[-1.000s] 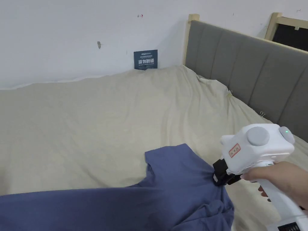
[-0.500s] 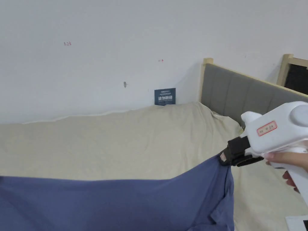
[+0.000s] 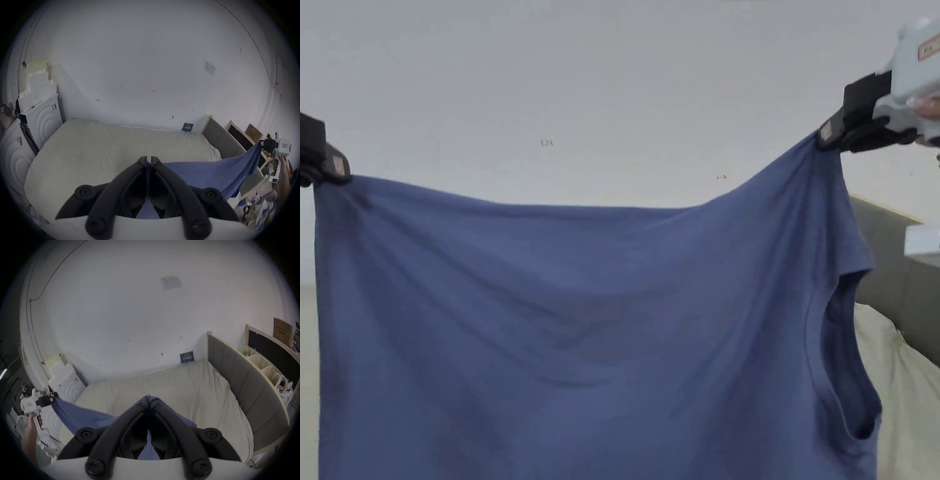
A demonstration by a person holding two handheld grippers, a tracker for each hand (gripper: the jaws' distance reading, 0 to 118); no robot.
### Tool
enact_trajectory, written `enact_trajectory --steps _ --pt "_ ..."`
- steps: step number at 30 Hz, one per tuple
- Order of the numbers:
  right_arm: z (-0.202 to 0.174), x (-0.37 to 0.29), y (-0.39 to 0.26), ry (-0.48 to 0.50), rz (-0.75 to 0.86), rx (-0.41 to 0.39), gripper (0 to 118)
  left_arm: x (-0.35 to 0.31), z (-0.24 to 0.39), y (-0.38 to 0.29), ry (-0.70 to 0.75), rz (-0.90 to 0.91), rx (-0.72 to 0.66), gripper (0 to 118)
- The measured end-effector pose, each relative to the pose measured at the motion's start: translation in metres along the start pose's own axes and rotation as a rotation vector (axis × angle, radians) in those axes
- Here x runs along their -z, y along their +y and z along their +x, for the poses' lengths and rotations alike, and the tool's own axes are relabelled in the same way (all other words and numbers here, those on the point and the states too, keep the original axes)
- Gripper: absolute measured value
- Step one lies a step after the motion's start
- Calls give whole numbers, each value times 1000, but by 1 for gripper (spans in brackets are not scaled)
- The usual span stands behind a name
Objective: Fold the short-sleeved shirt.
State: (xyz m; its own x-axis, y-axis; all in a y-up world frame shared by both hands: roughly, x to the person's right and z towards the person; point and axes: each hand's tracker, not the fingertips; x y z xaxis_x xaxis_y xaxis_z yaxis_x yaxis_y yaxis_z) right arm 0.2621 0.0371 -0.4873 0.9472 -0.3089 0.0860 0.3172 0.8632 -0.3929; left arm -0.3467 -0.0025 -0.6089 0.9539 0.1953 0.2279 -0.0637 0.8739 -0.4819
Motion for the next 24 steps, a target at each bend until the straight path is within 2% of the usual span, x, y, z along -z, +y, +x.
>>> enact_trajectory --steps 11,15,18,22,24 --pt "-49 101 108 -40 207 -52 3 89 -4 100 91 194 -24 3" --pt "-51 139 130 -56 259 -88 3 121 -1 117 94 254 -15 3" --pt "-45 161 132 -59 296 -81 3 138 0 116 92 287 -17 3" --pt "-31 184 119 -52 298 -61 3 166 -1 104 87 235 -35 3" --pt "-22 195 102 -44 274 -75 3 178 0 86 90 199 9 3"
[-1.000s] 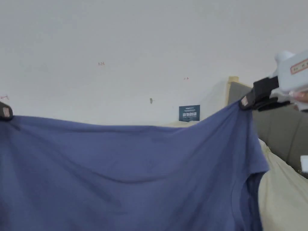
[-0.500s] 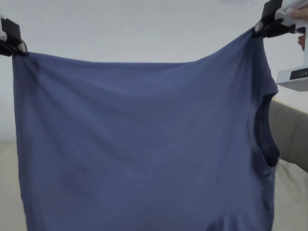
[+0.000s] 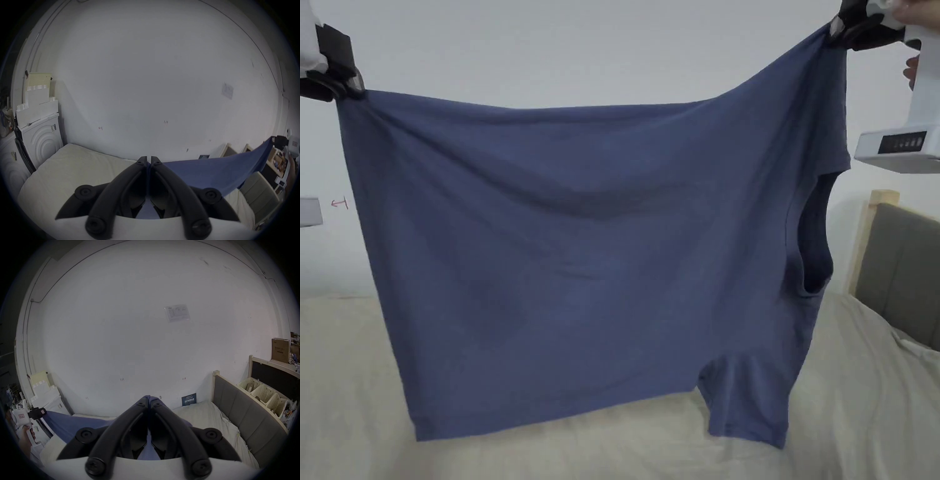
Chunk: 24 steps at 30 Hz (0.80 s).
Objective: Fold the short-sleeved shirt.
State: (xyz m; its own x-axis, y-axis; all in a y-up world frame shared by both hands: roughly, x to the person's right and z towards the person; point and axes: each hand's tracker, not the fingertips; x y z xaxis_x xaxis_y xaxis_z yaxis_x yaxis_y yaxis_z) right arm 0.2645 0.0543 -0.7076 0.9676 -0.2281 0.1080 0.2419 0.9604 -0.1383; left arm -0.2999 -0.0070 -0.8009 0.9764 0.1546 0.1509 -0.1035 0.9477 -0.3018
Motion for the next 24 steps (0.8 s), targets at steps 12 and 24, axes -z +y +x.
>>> enact_trajectory --steps 12,24 --pt "71 -36 -293 33 -360 32 3 1 -1 -270 -141 -439 -92 3" --pt "120 -211 -446 78 -578 39 3 -142 -26 -436 -149 -591 -103 3"
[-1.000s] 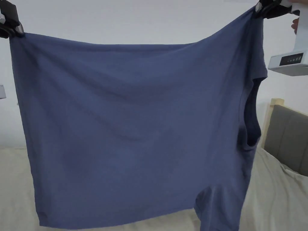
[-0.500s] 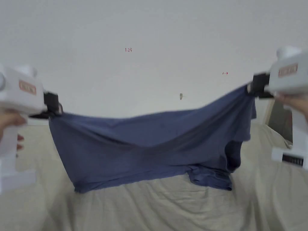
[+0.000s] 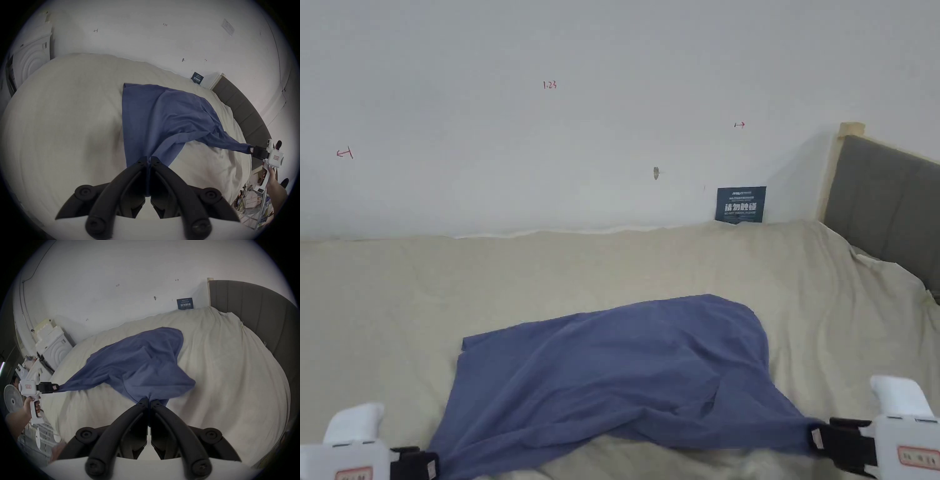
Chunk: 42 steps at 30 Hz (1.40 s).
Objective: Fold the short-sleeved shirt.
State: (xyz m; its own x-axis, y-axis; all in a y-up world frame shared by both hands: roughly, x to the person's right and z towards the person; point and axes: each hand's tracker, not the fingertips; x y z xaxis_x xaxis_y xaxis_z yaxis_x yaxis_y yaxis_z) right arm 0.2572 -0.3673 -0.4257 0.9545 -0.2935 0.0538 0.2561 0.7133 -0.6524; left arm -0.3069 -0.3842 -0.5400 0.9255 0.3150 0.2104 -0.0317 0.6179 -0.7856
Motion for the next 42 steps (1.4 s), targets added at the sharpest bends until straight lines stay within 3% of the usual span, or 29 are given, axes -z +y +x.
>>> enact_trajectory --steps 4,9,15,17,26,27,28,30,31,32,36,40,42 --pt "2 -42 -25 25 -17 -48 3 -35 -10 -24 -18 -10 58 3" --pt "10 -93 -36 78 -37 -38 3 -88 -11 -39 -69 3 72 3" --pt "26 -109 -64 76 -166 -64 3 -97 -20 -66 -94 -102 65 3" --pt "28 -103 -78 55 -221 -38 3 -88 -24 -78 -56 -135 85 3" --pt "47 -40 -121 -120 -364 -89 3 -28 -58 -115 29 -255 16 4" --pt "48 -39 -121 -121 -368 -93 3 -27 -60 -115 39 -262 17 7" --pt "55 -35 -121 -119 -380 -90 8 -27 -62 -115 40 -266 17 18" --pt "58 -36 -117 -140 -421 -59 67 -30 -63 -114 118 -303 31 79" --pt "62 -36 -115 -155 -454 -32 97 -32 -63 -113 154 -304 57 99" --pt "66 -38 -114 -170 -478 -15 114 -34 -62 -111 188 -302 85 107" --pt "65 -69 -98 -262 -333 3 109 -62 -57 -101 244 -205 94 107" --pt "25 -111 -83 -205 -89 29 106 -99 -32 -95 218 -17 82 105" --pt "0 -127 -83 -137 64 19 94 -120 -11 -97 181 168 80 100"
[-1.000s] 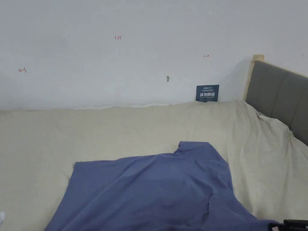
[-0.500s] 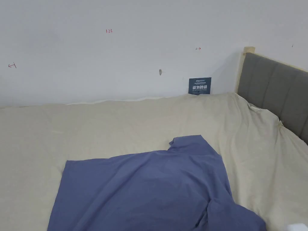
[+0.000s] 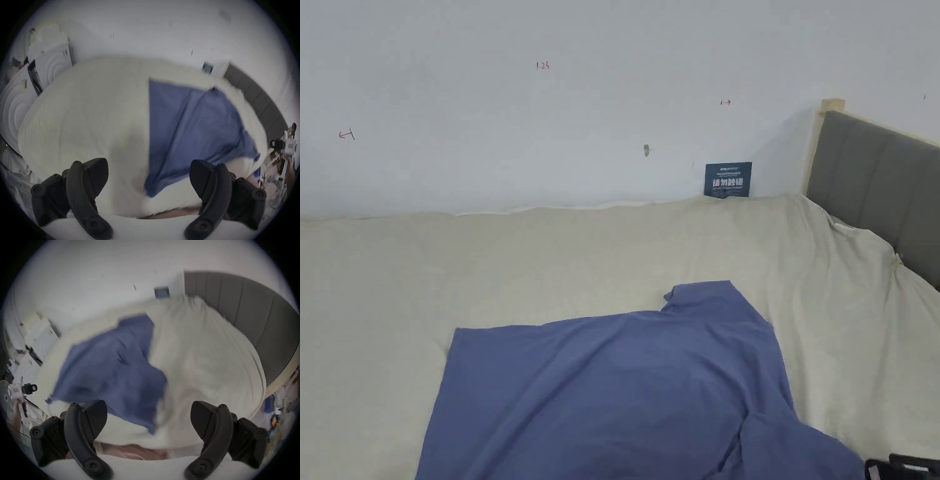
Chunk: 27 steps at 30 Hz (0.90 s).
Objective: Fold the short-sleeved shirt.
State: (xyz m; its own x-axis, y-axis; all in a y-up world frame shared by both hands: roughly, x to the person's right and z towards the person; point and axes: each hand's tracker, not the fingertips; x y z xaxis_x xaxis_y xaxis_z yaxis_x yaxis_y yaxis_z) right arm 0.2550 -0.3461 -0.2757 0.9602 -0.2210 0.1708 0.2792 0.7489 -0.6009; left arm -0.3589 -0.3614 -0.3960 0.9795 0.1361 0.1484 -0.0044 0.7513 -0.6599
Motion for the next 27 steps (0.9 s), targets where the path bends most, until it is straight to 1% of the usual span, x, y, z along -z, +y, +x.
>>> enact_trajectory --steps 2,3,4,5,6,7,8,9,11,13,15,16,17,19,20,21,22,23,24,25,26,27 --pt "-25 -17 -8 24 173 -12 84 -20 16 -2 0 159 -40 94" --pt "-36 -23 -11 19 245 -11 63 -29 26 -5 -15 214 -69 81" --pt "-48 -25 -13 23 274 -25 32 -34 32 -6 -30 259 -85 58" --pt "-59 -26 -14 -5 308 -50 0 -37 36 -7 -34 285 -96 9" --pt "-64 -24 -21 -41 362 -66 0 -42 42 -8 6 282 -84 0" --pt "-69 -25 -24 4 364 -44 0 -43 46 -8 8 304 -87 0" --pt "-72 -27 -26 76 365 -22 0 -46 48 -9 -15 312 -76 0" --pt "-76 -28 -26 108 377 -19 0 -50 51 -11 -15 338 -64 0" --pt "-83 -32 -26 88 395 -52 0 -58 54 -13 43 362 -34 0" --pt "-88 -36 -24 83 384 -96 0 -67 54 -13 44 357 -21 0" --pt "-89 -43 -19 98 387 -127 0 -71 48 -7 47 337 9 0" --pt "-89 -45 -18 100 380 -142 0 -72 45 -2 69 295 38 0" --pt "-90 -45 -17 97 373 -156 0 -68 38 5 49 189 44 0" --pt "-92 -46 -16 104 354 -169 0 -45 19 16 -23 -61 -20 0" --pt "-92 -44 -17 114 338 -170 0 -28 7 13 -95 -157 -76 0" --pt "-93 -40 -19 122 324 -168 0 -13 -2 8 -140 -217 -125 0" --pt "-95 -39 -19 128 311 -164 0 1 -6 2 -153 -283 -130 0" --pt "-96 -35 -21 136 295 -163 0 17 -14 -5 -146 -319 -130 0" --pt "-98 -32 -23 141 282 -165 0 31 -19 -10 -107 -350 -130 0" --pt "-99 -29 -24 142 271 -168 0 40 -23 -14 -75 -365 -137 11" --pt "-104 -30 -24 143 261 -172 0 49 -27 -17 -84 -375 -148 55" --pt "-105 -28 -26 151 250 -176 0 54 -27 -23 -87 -374 -137 92"
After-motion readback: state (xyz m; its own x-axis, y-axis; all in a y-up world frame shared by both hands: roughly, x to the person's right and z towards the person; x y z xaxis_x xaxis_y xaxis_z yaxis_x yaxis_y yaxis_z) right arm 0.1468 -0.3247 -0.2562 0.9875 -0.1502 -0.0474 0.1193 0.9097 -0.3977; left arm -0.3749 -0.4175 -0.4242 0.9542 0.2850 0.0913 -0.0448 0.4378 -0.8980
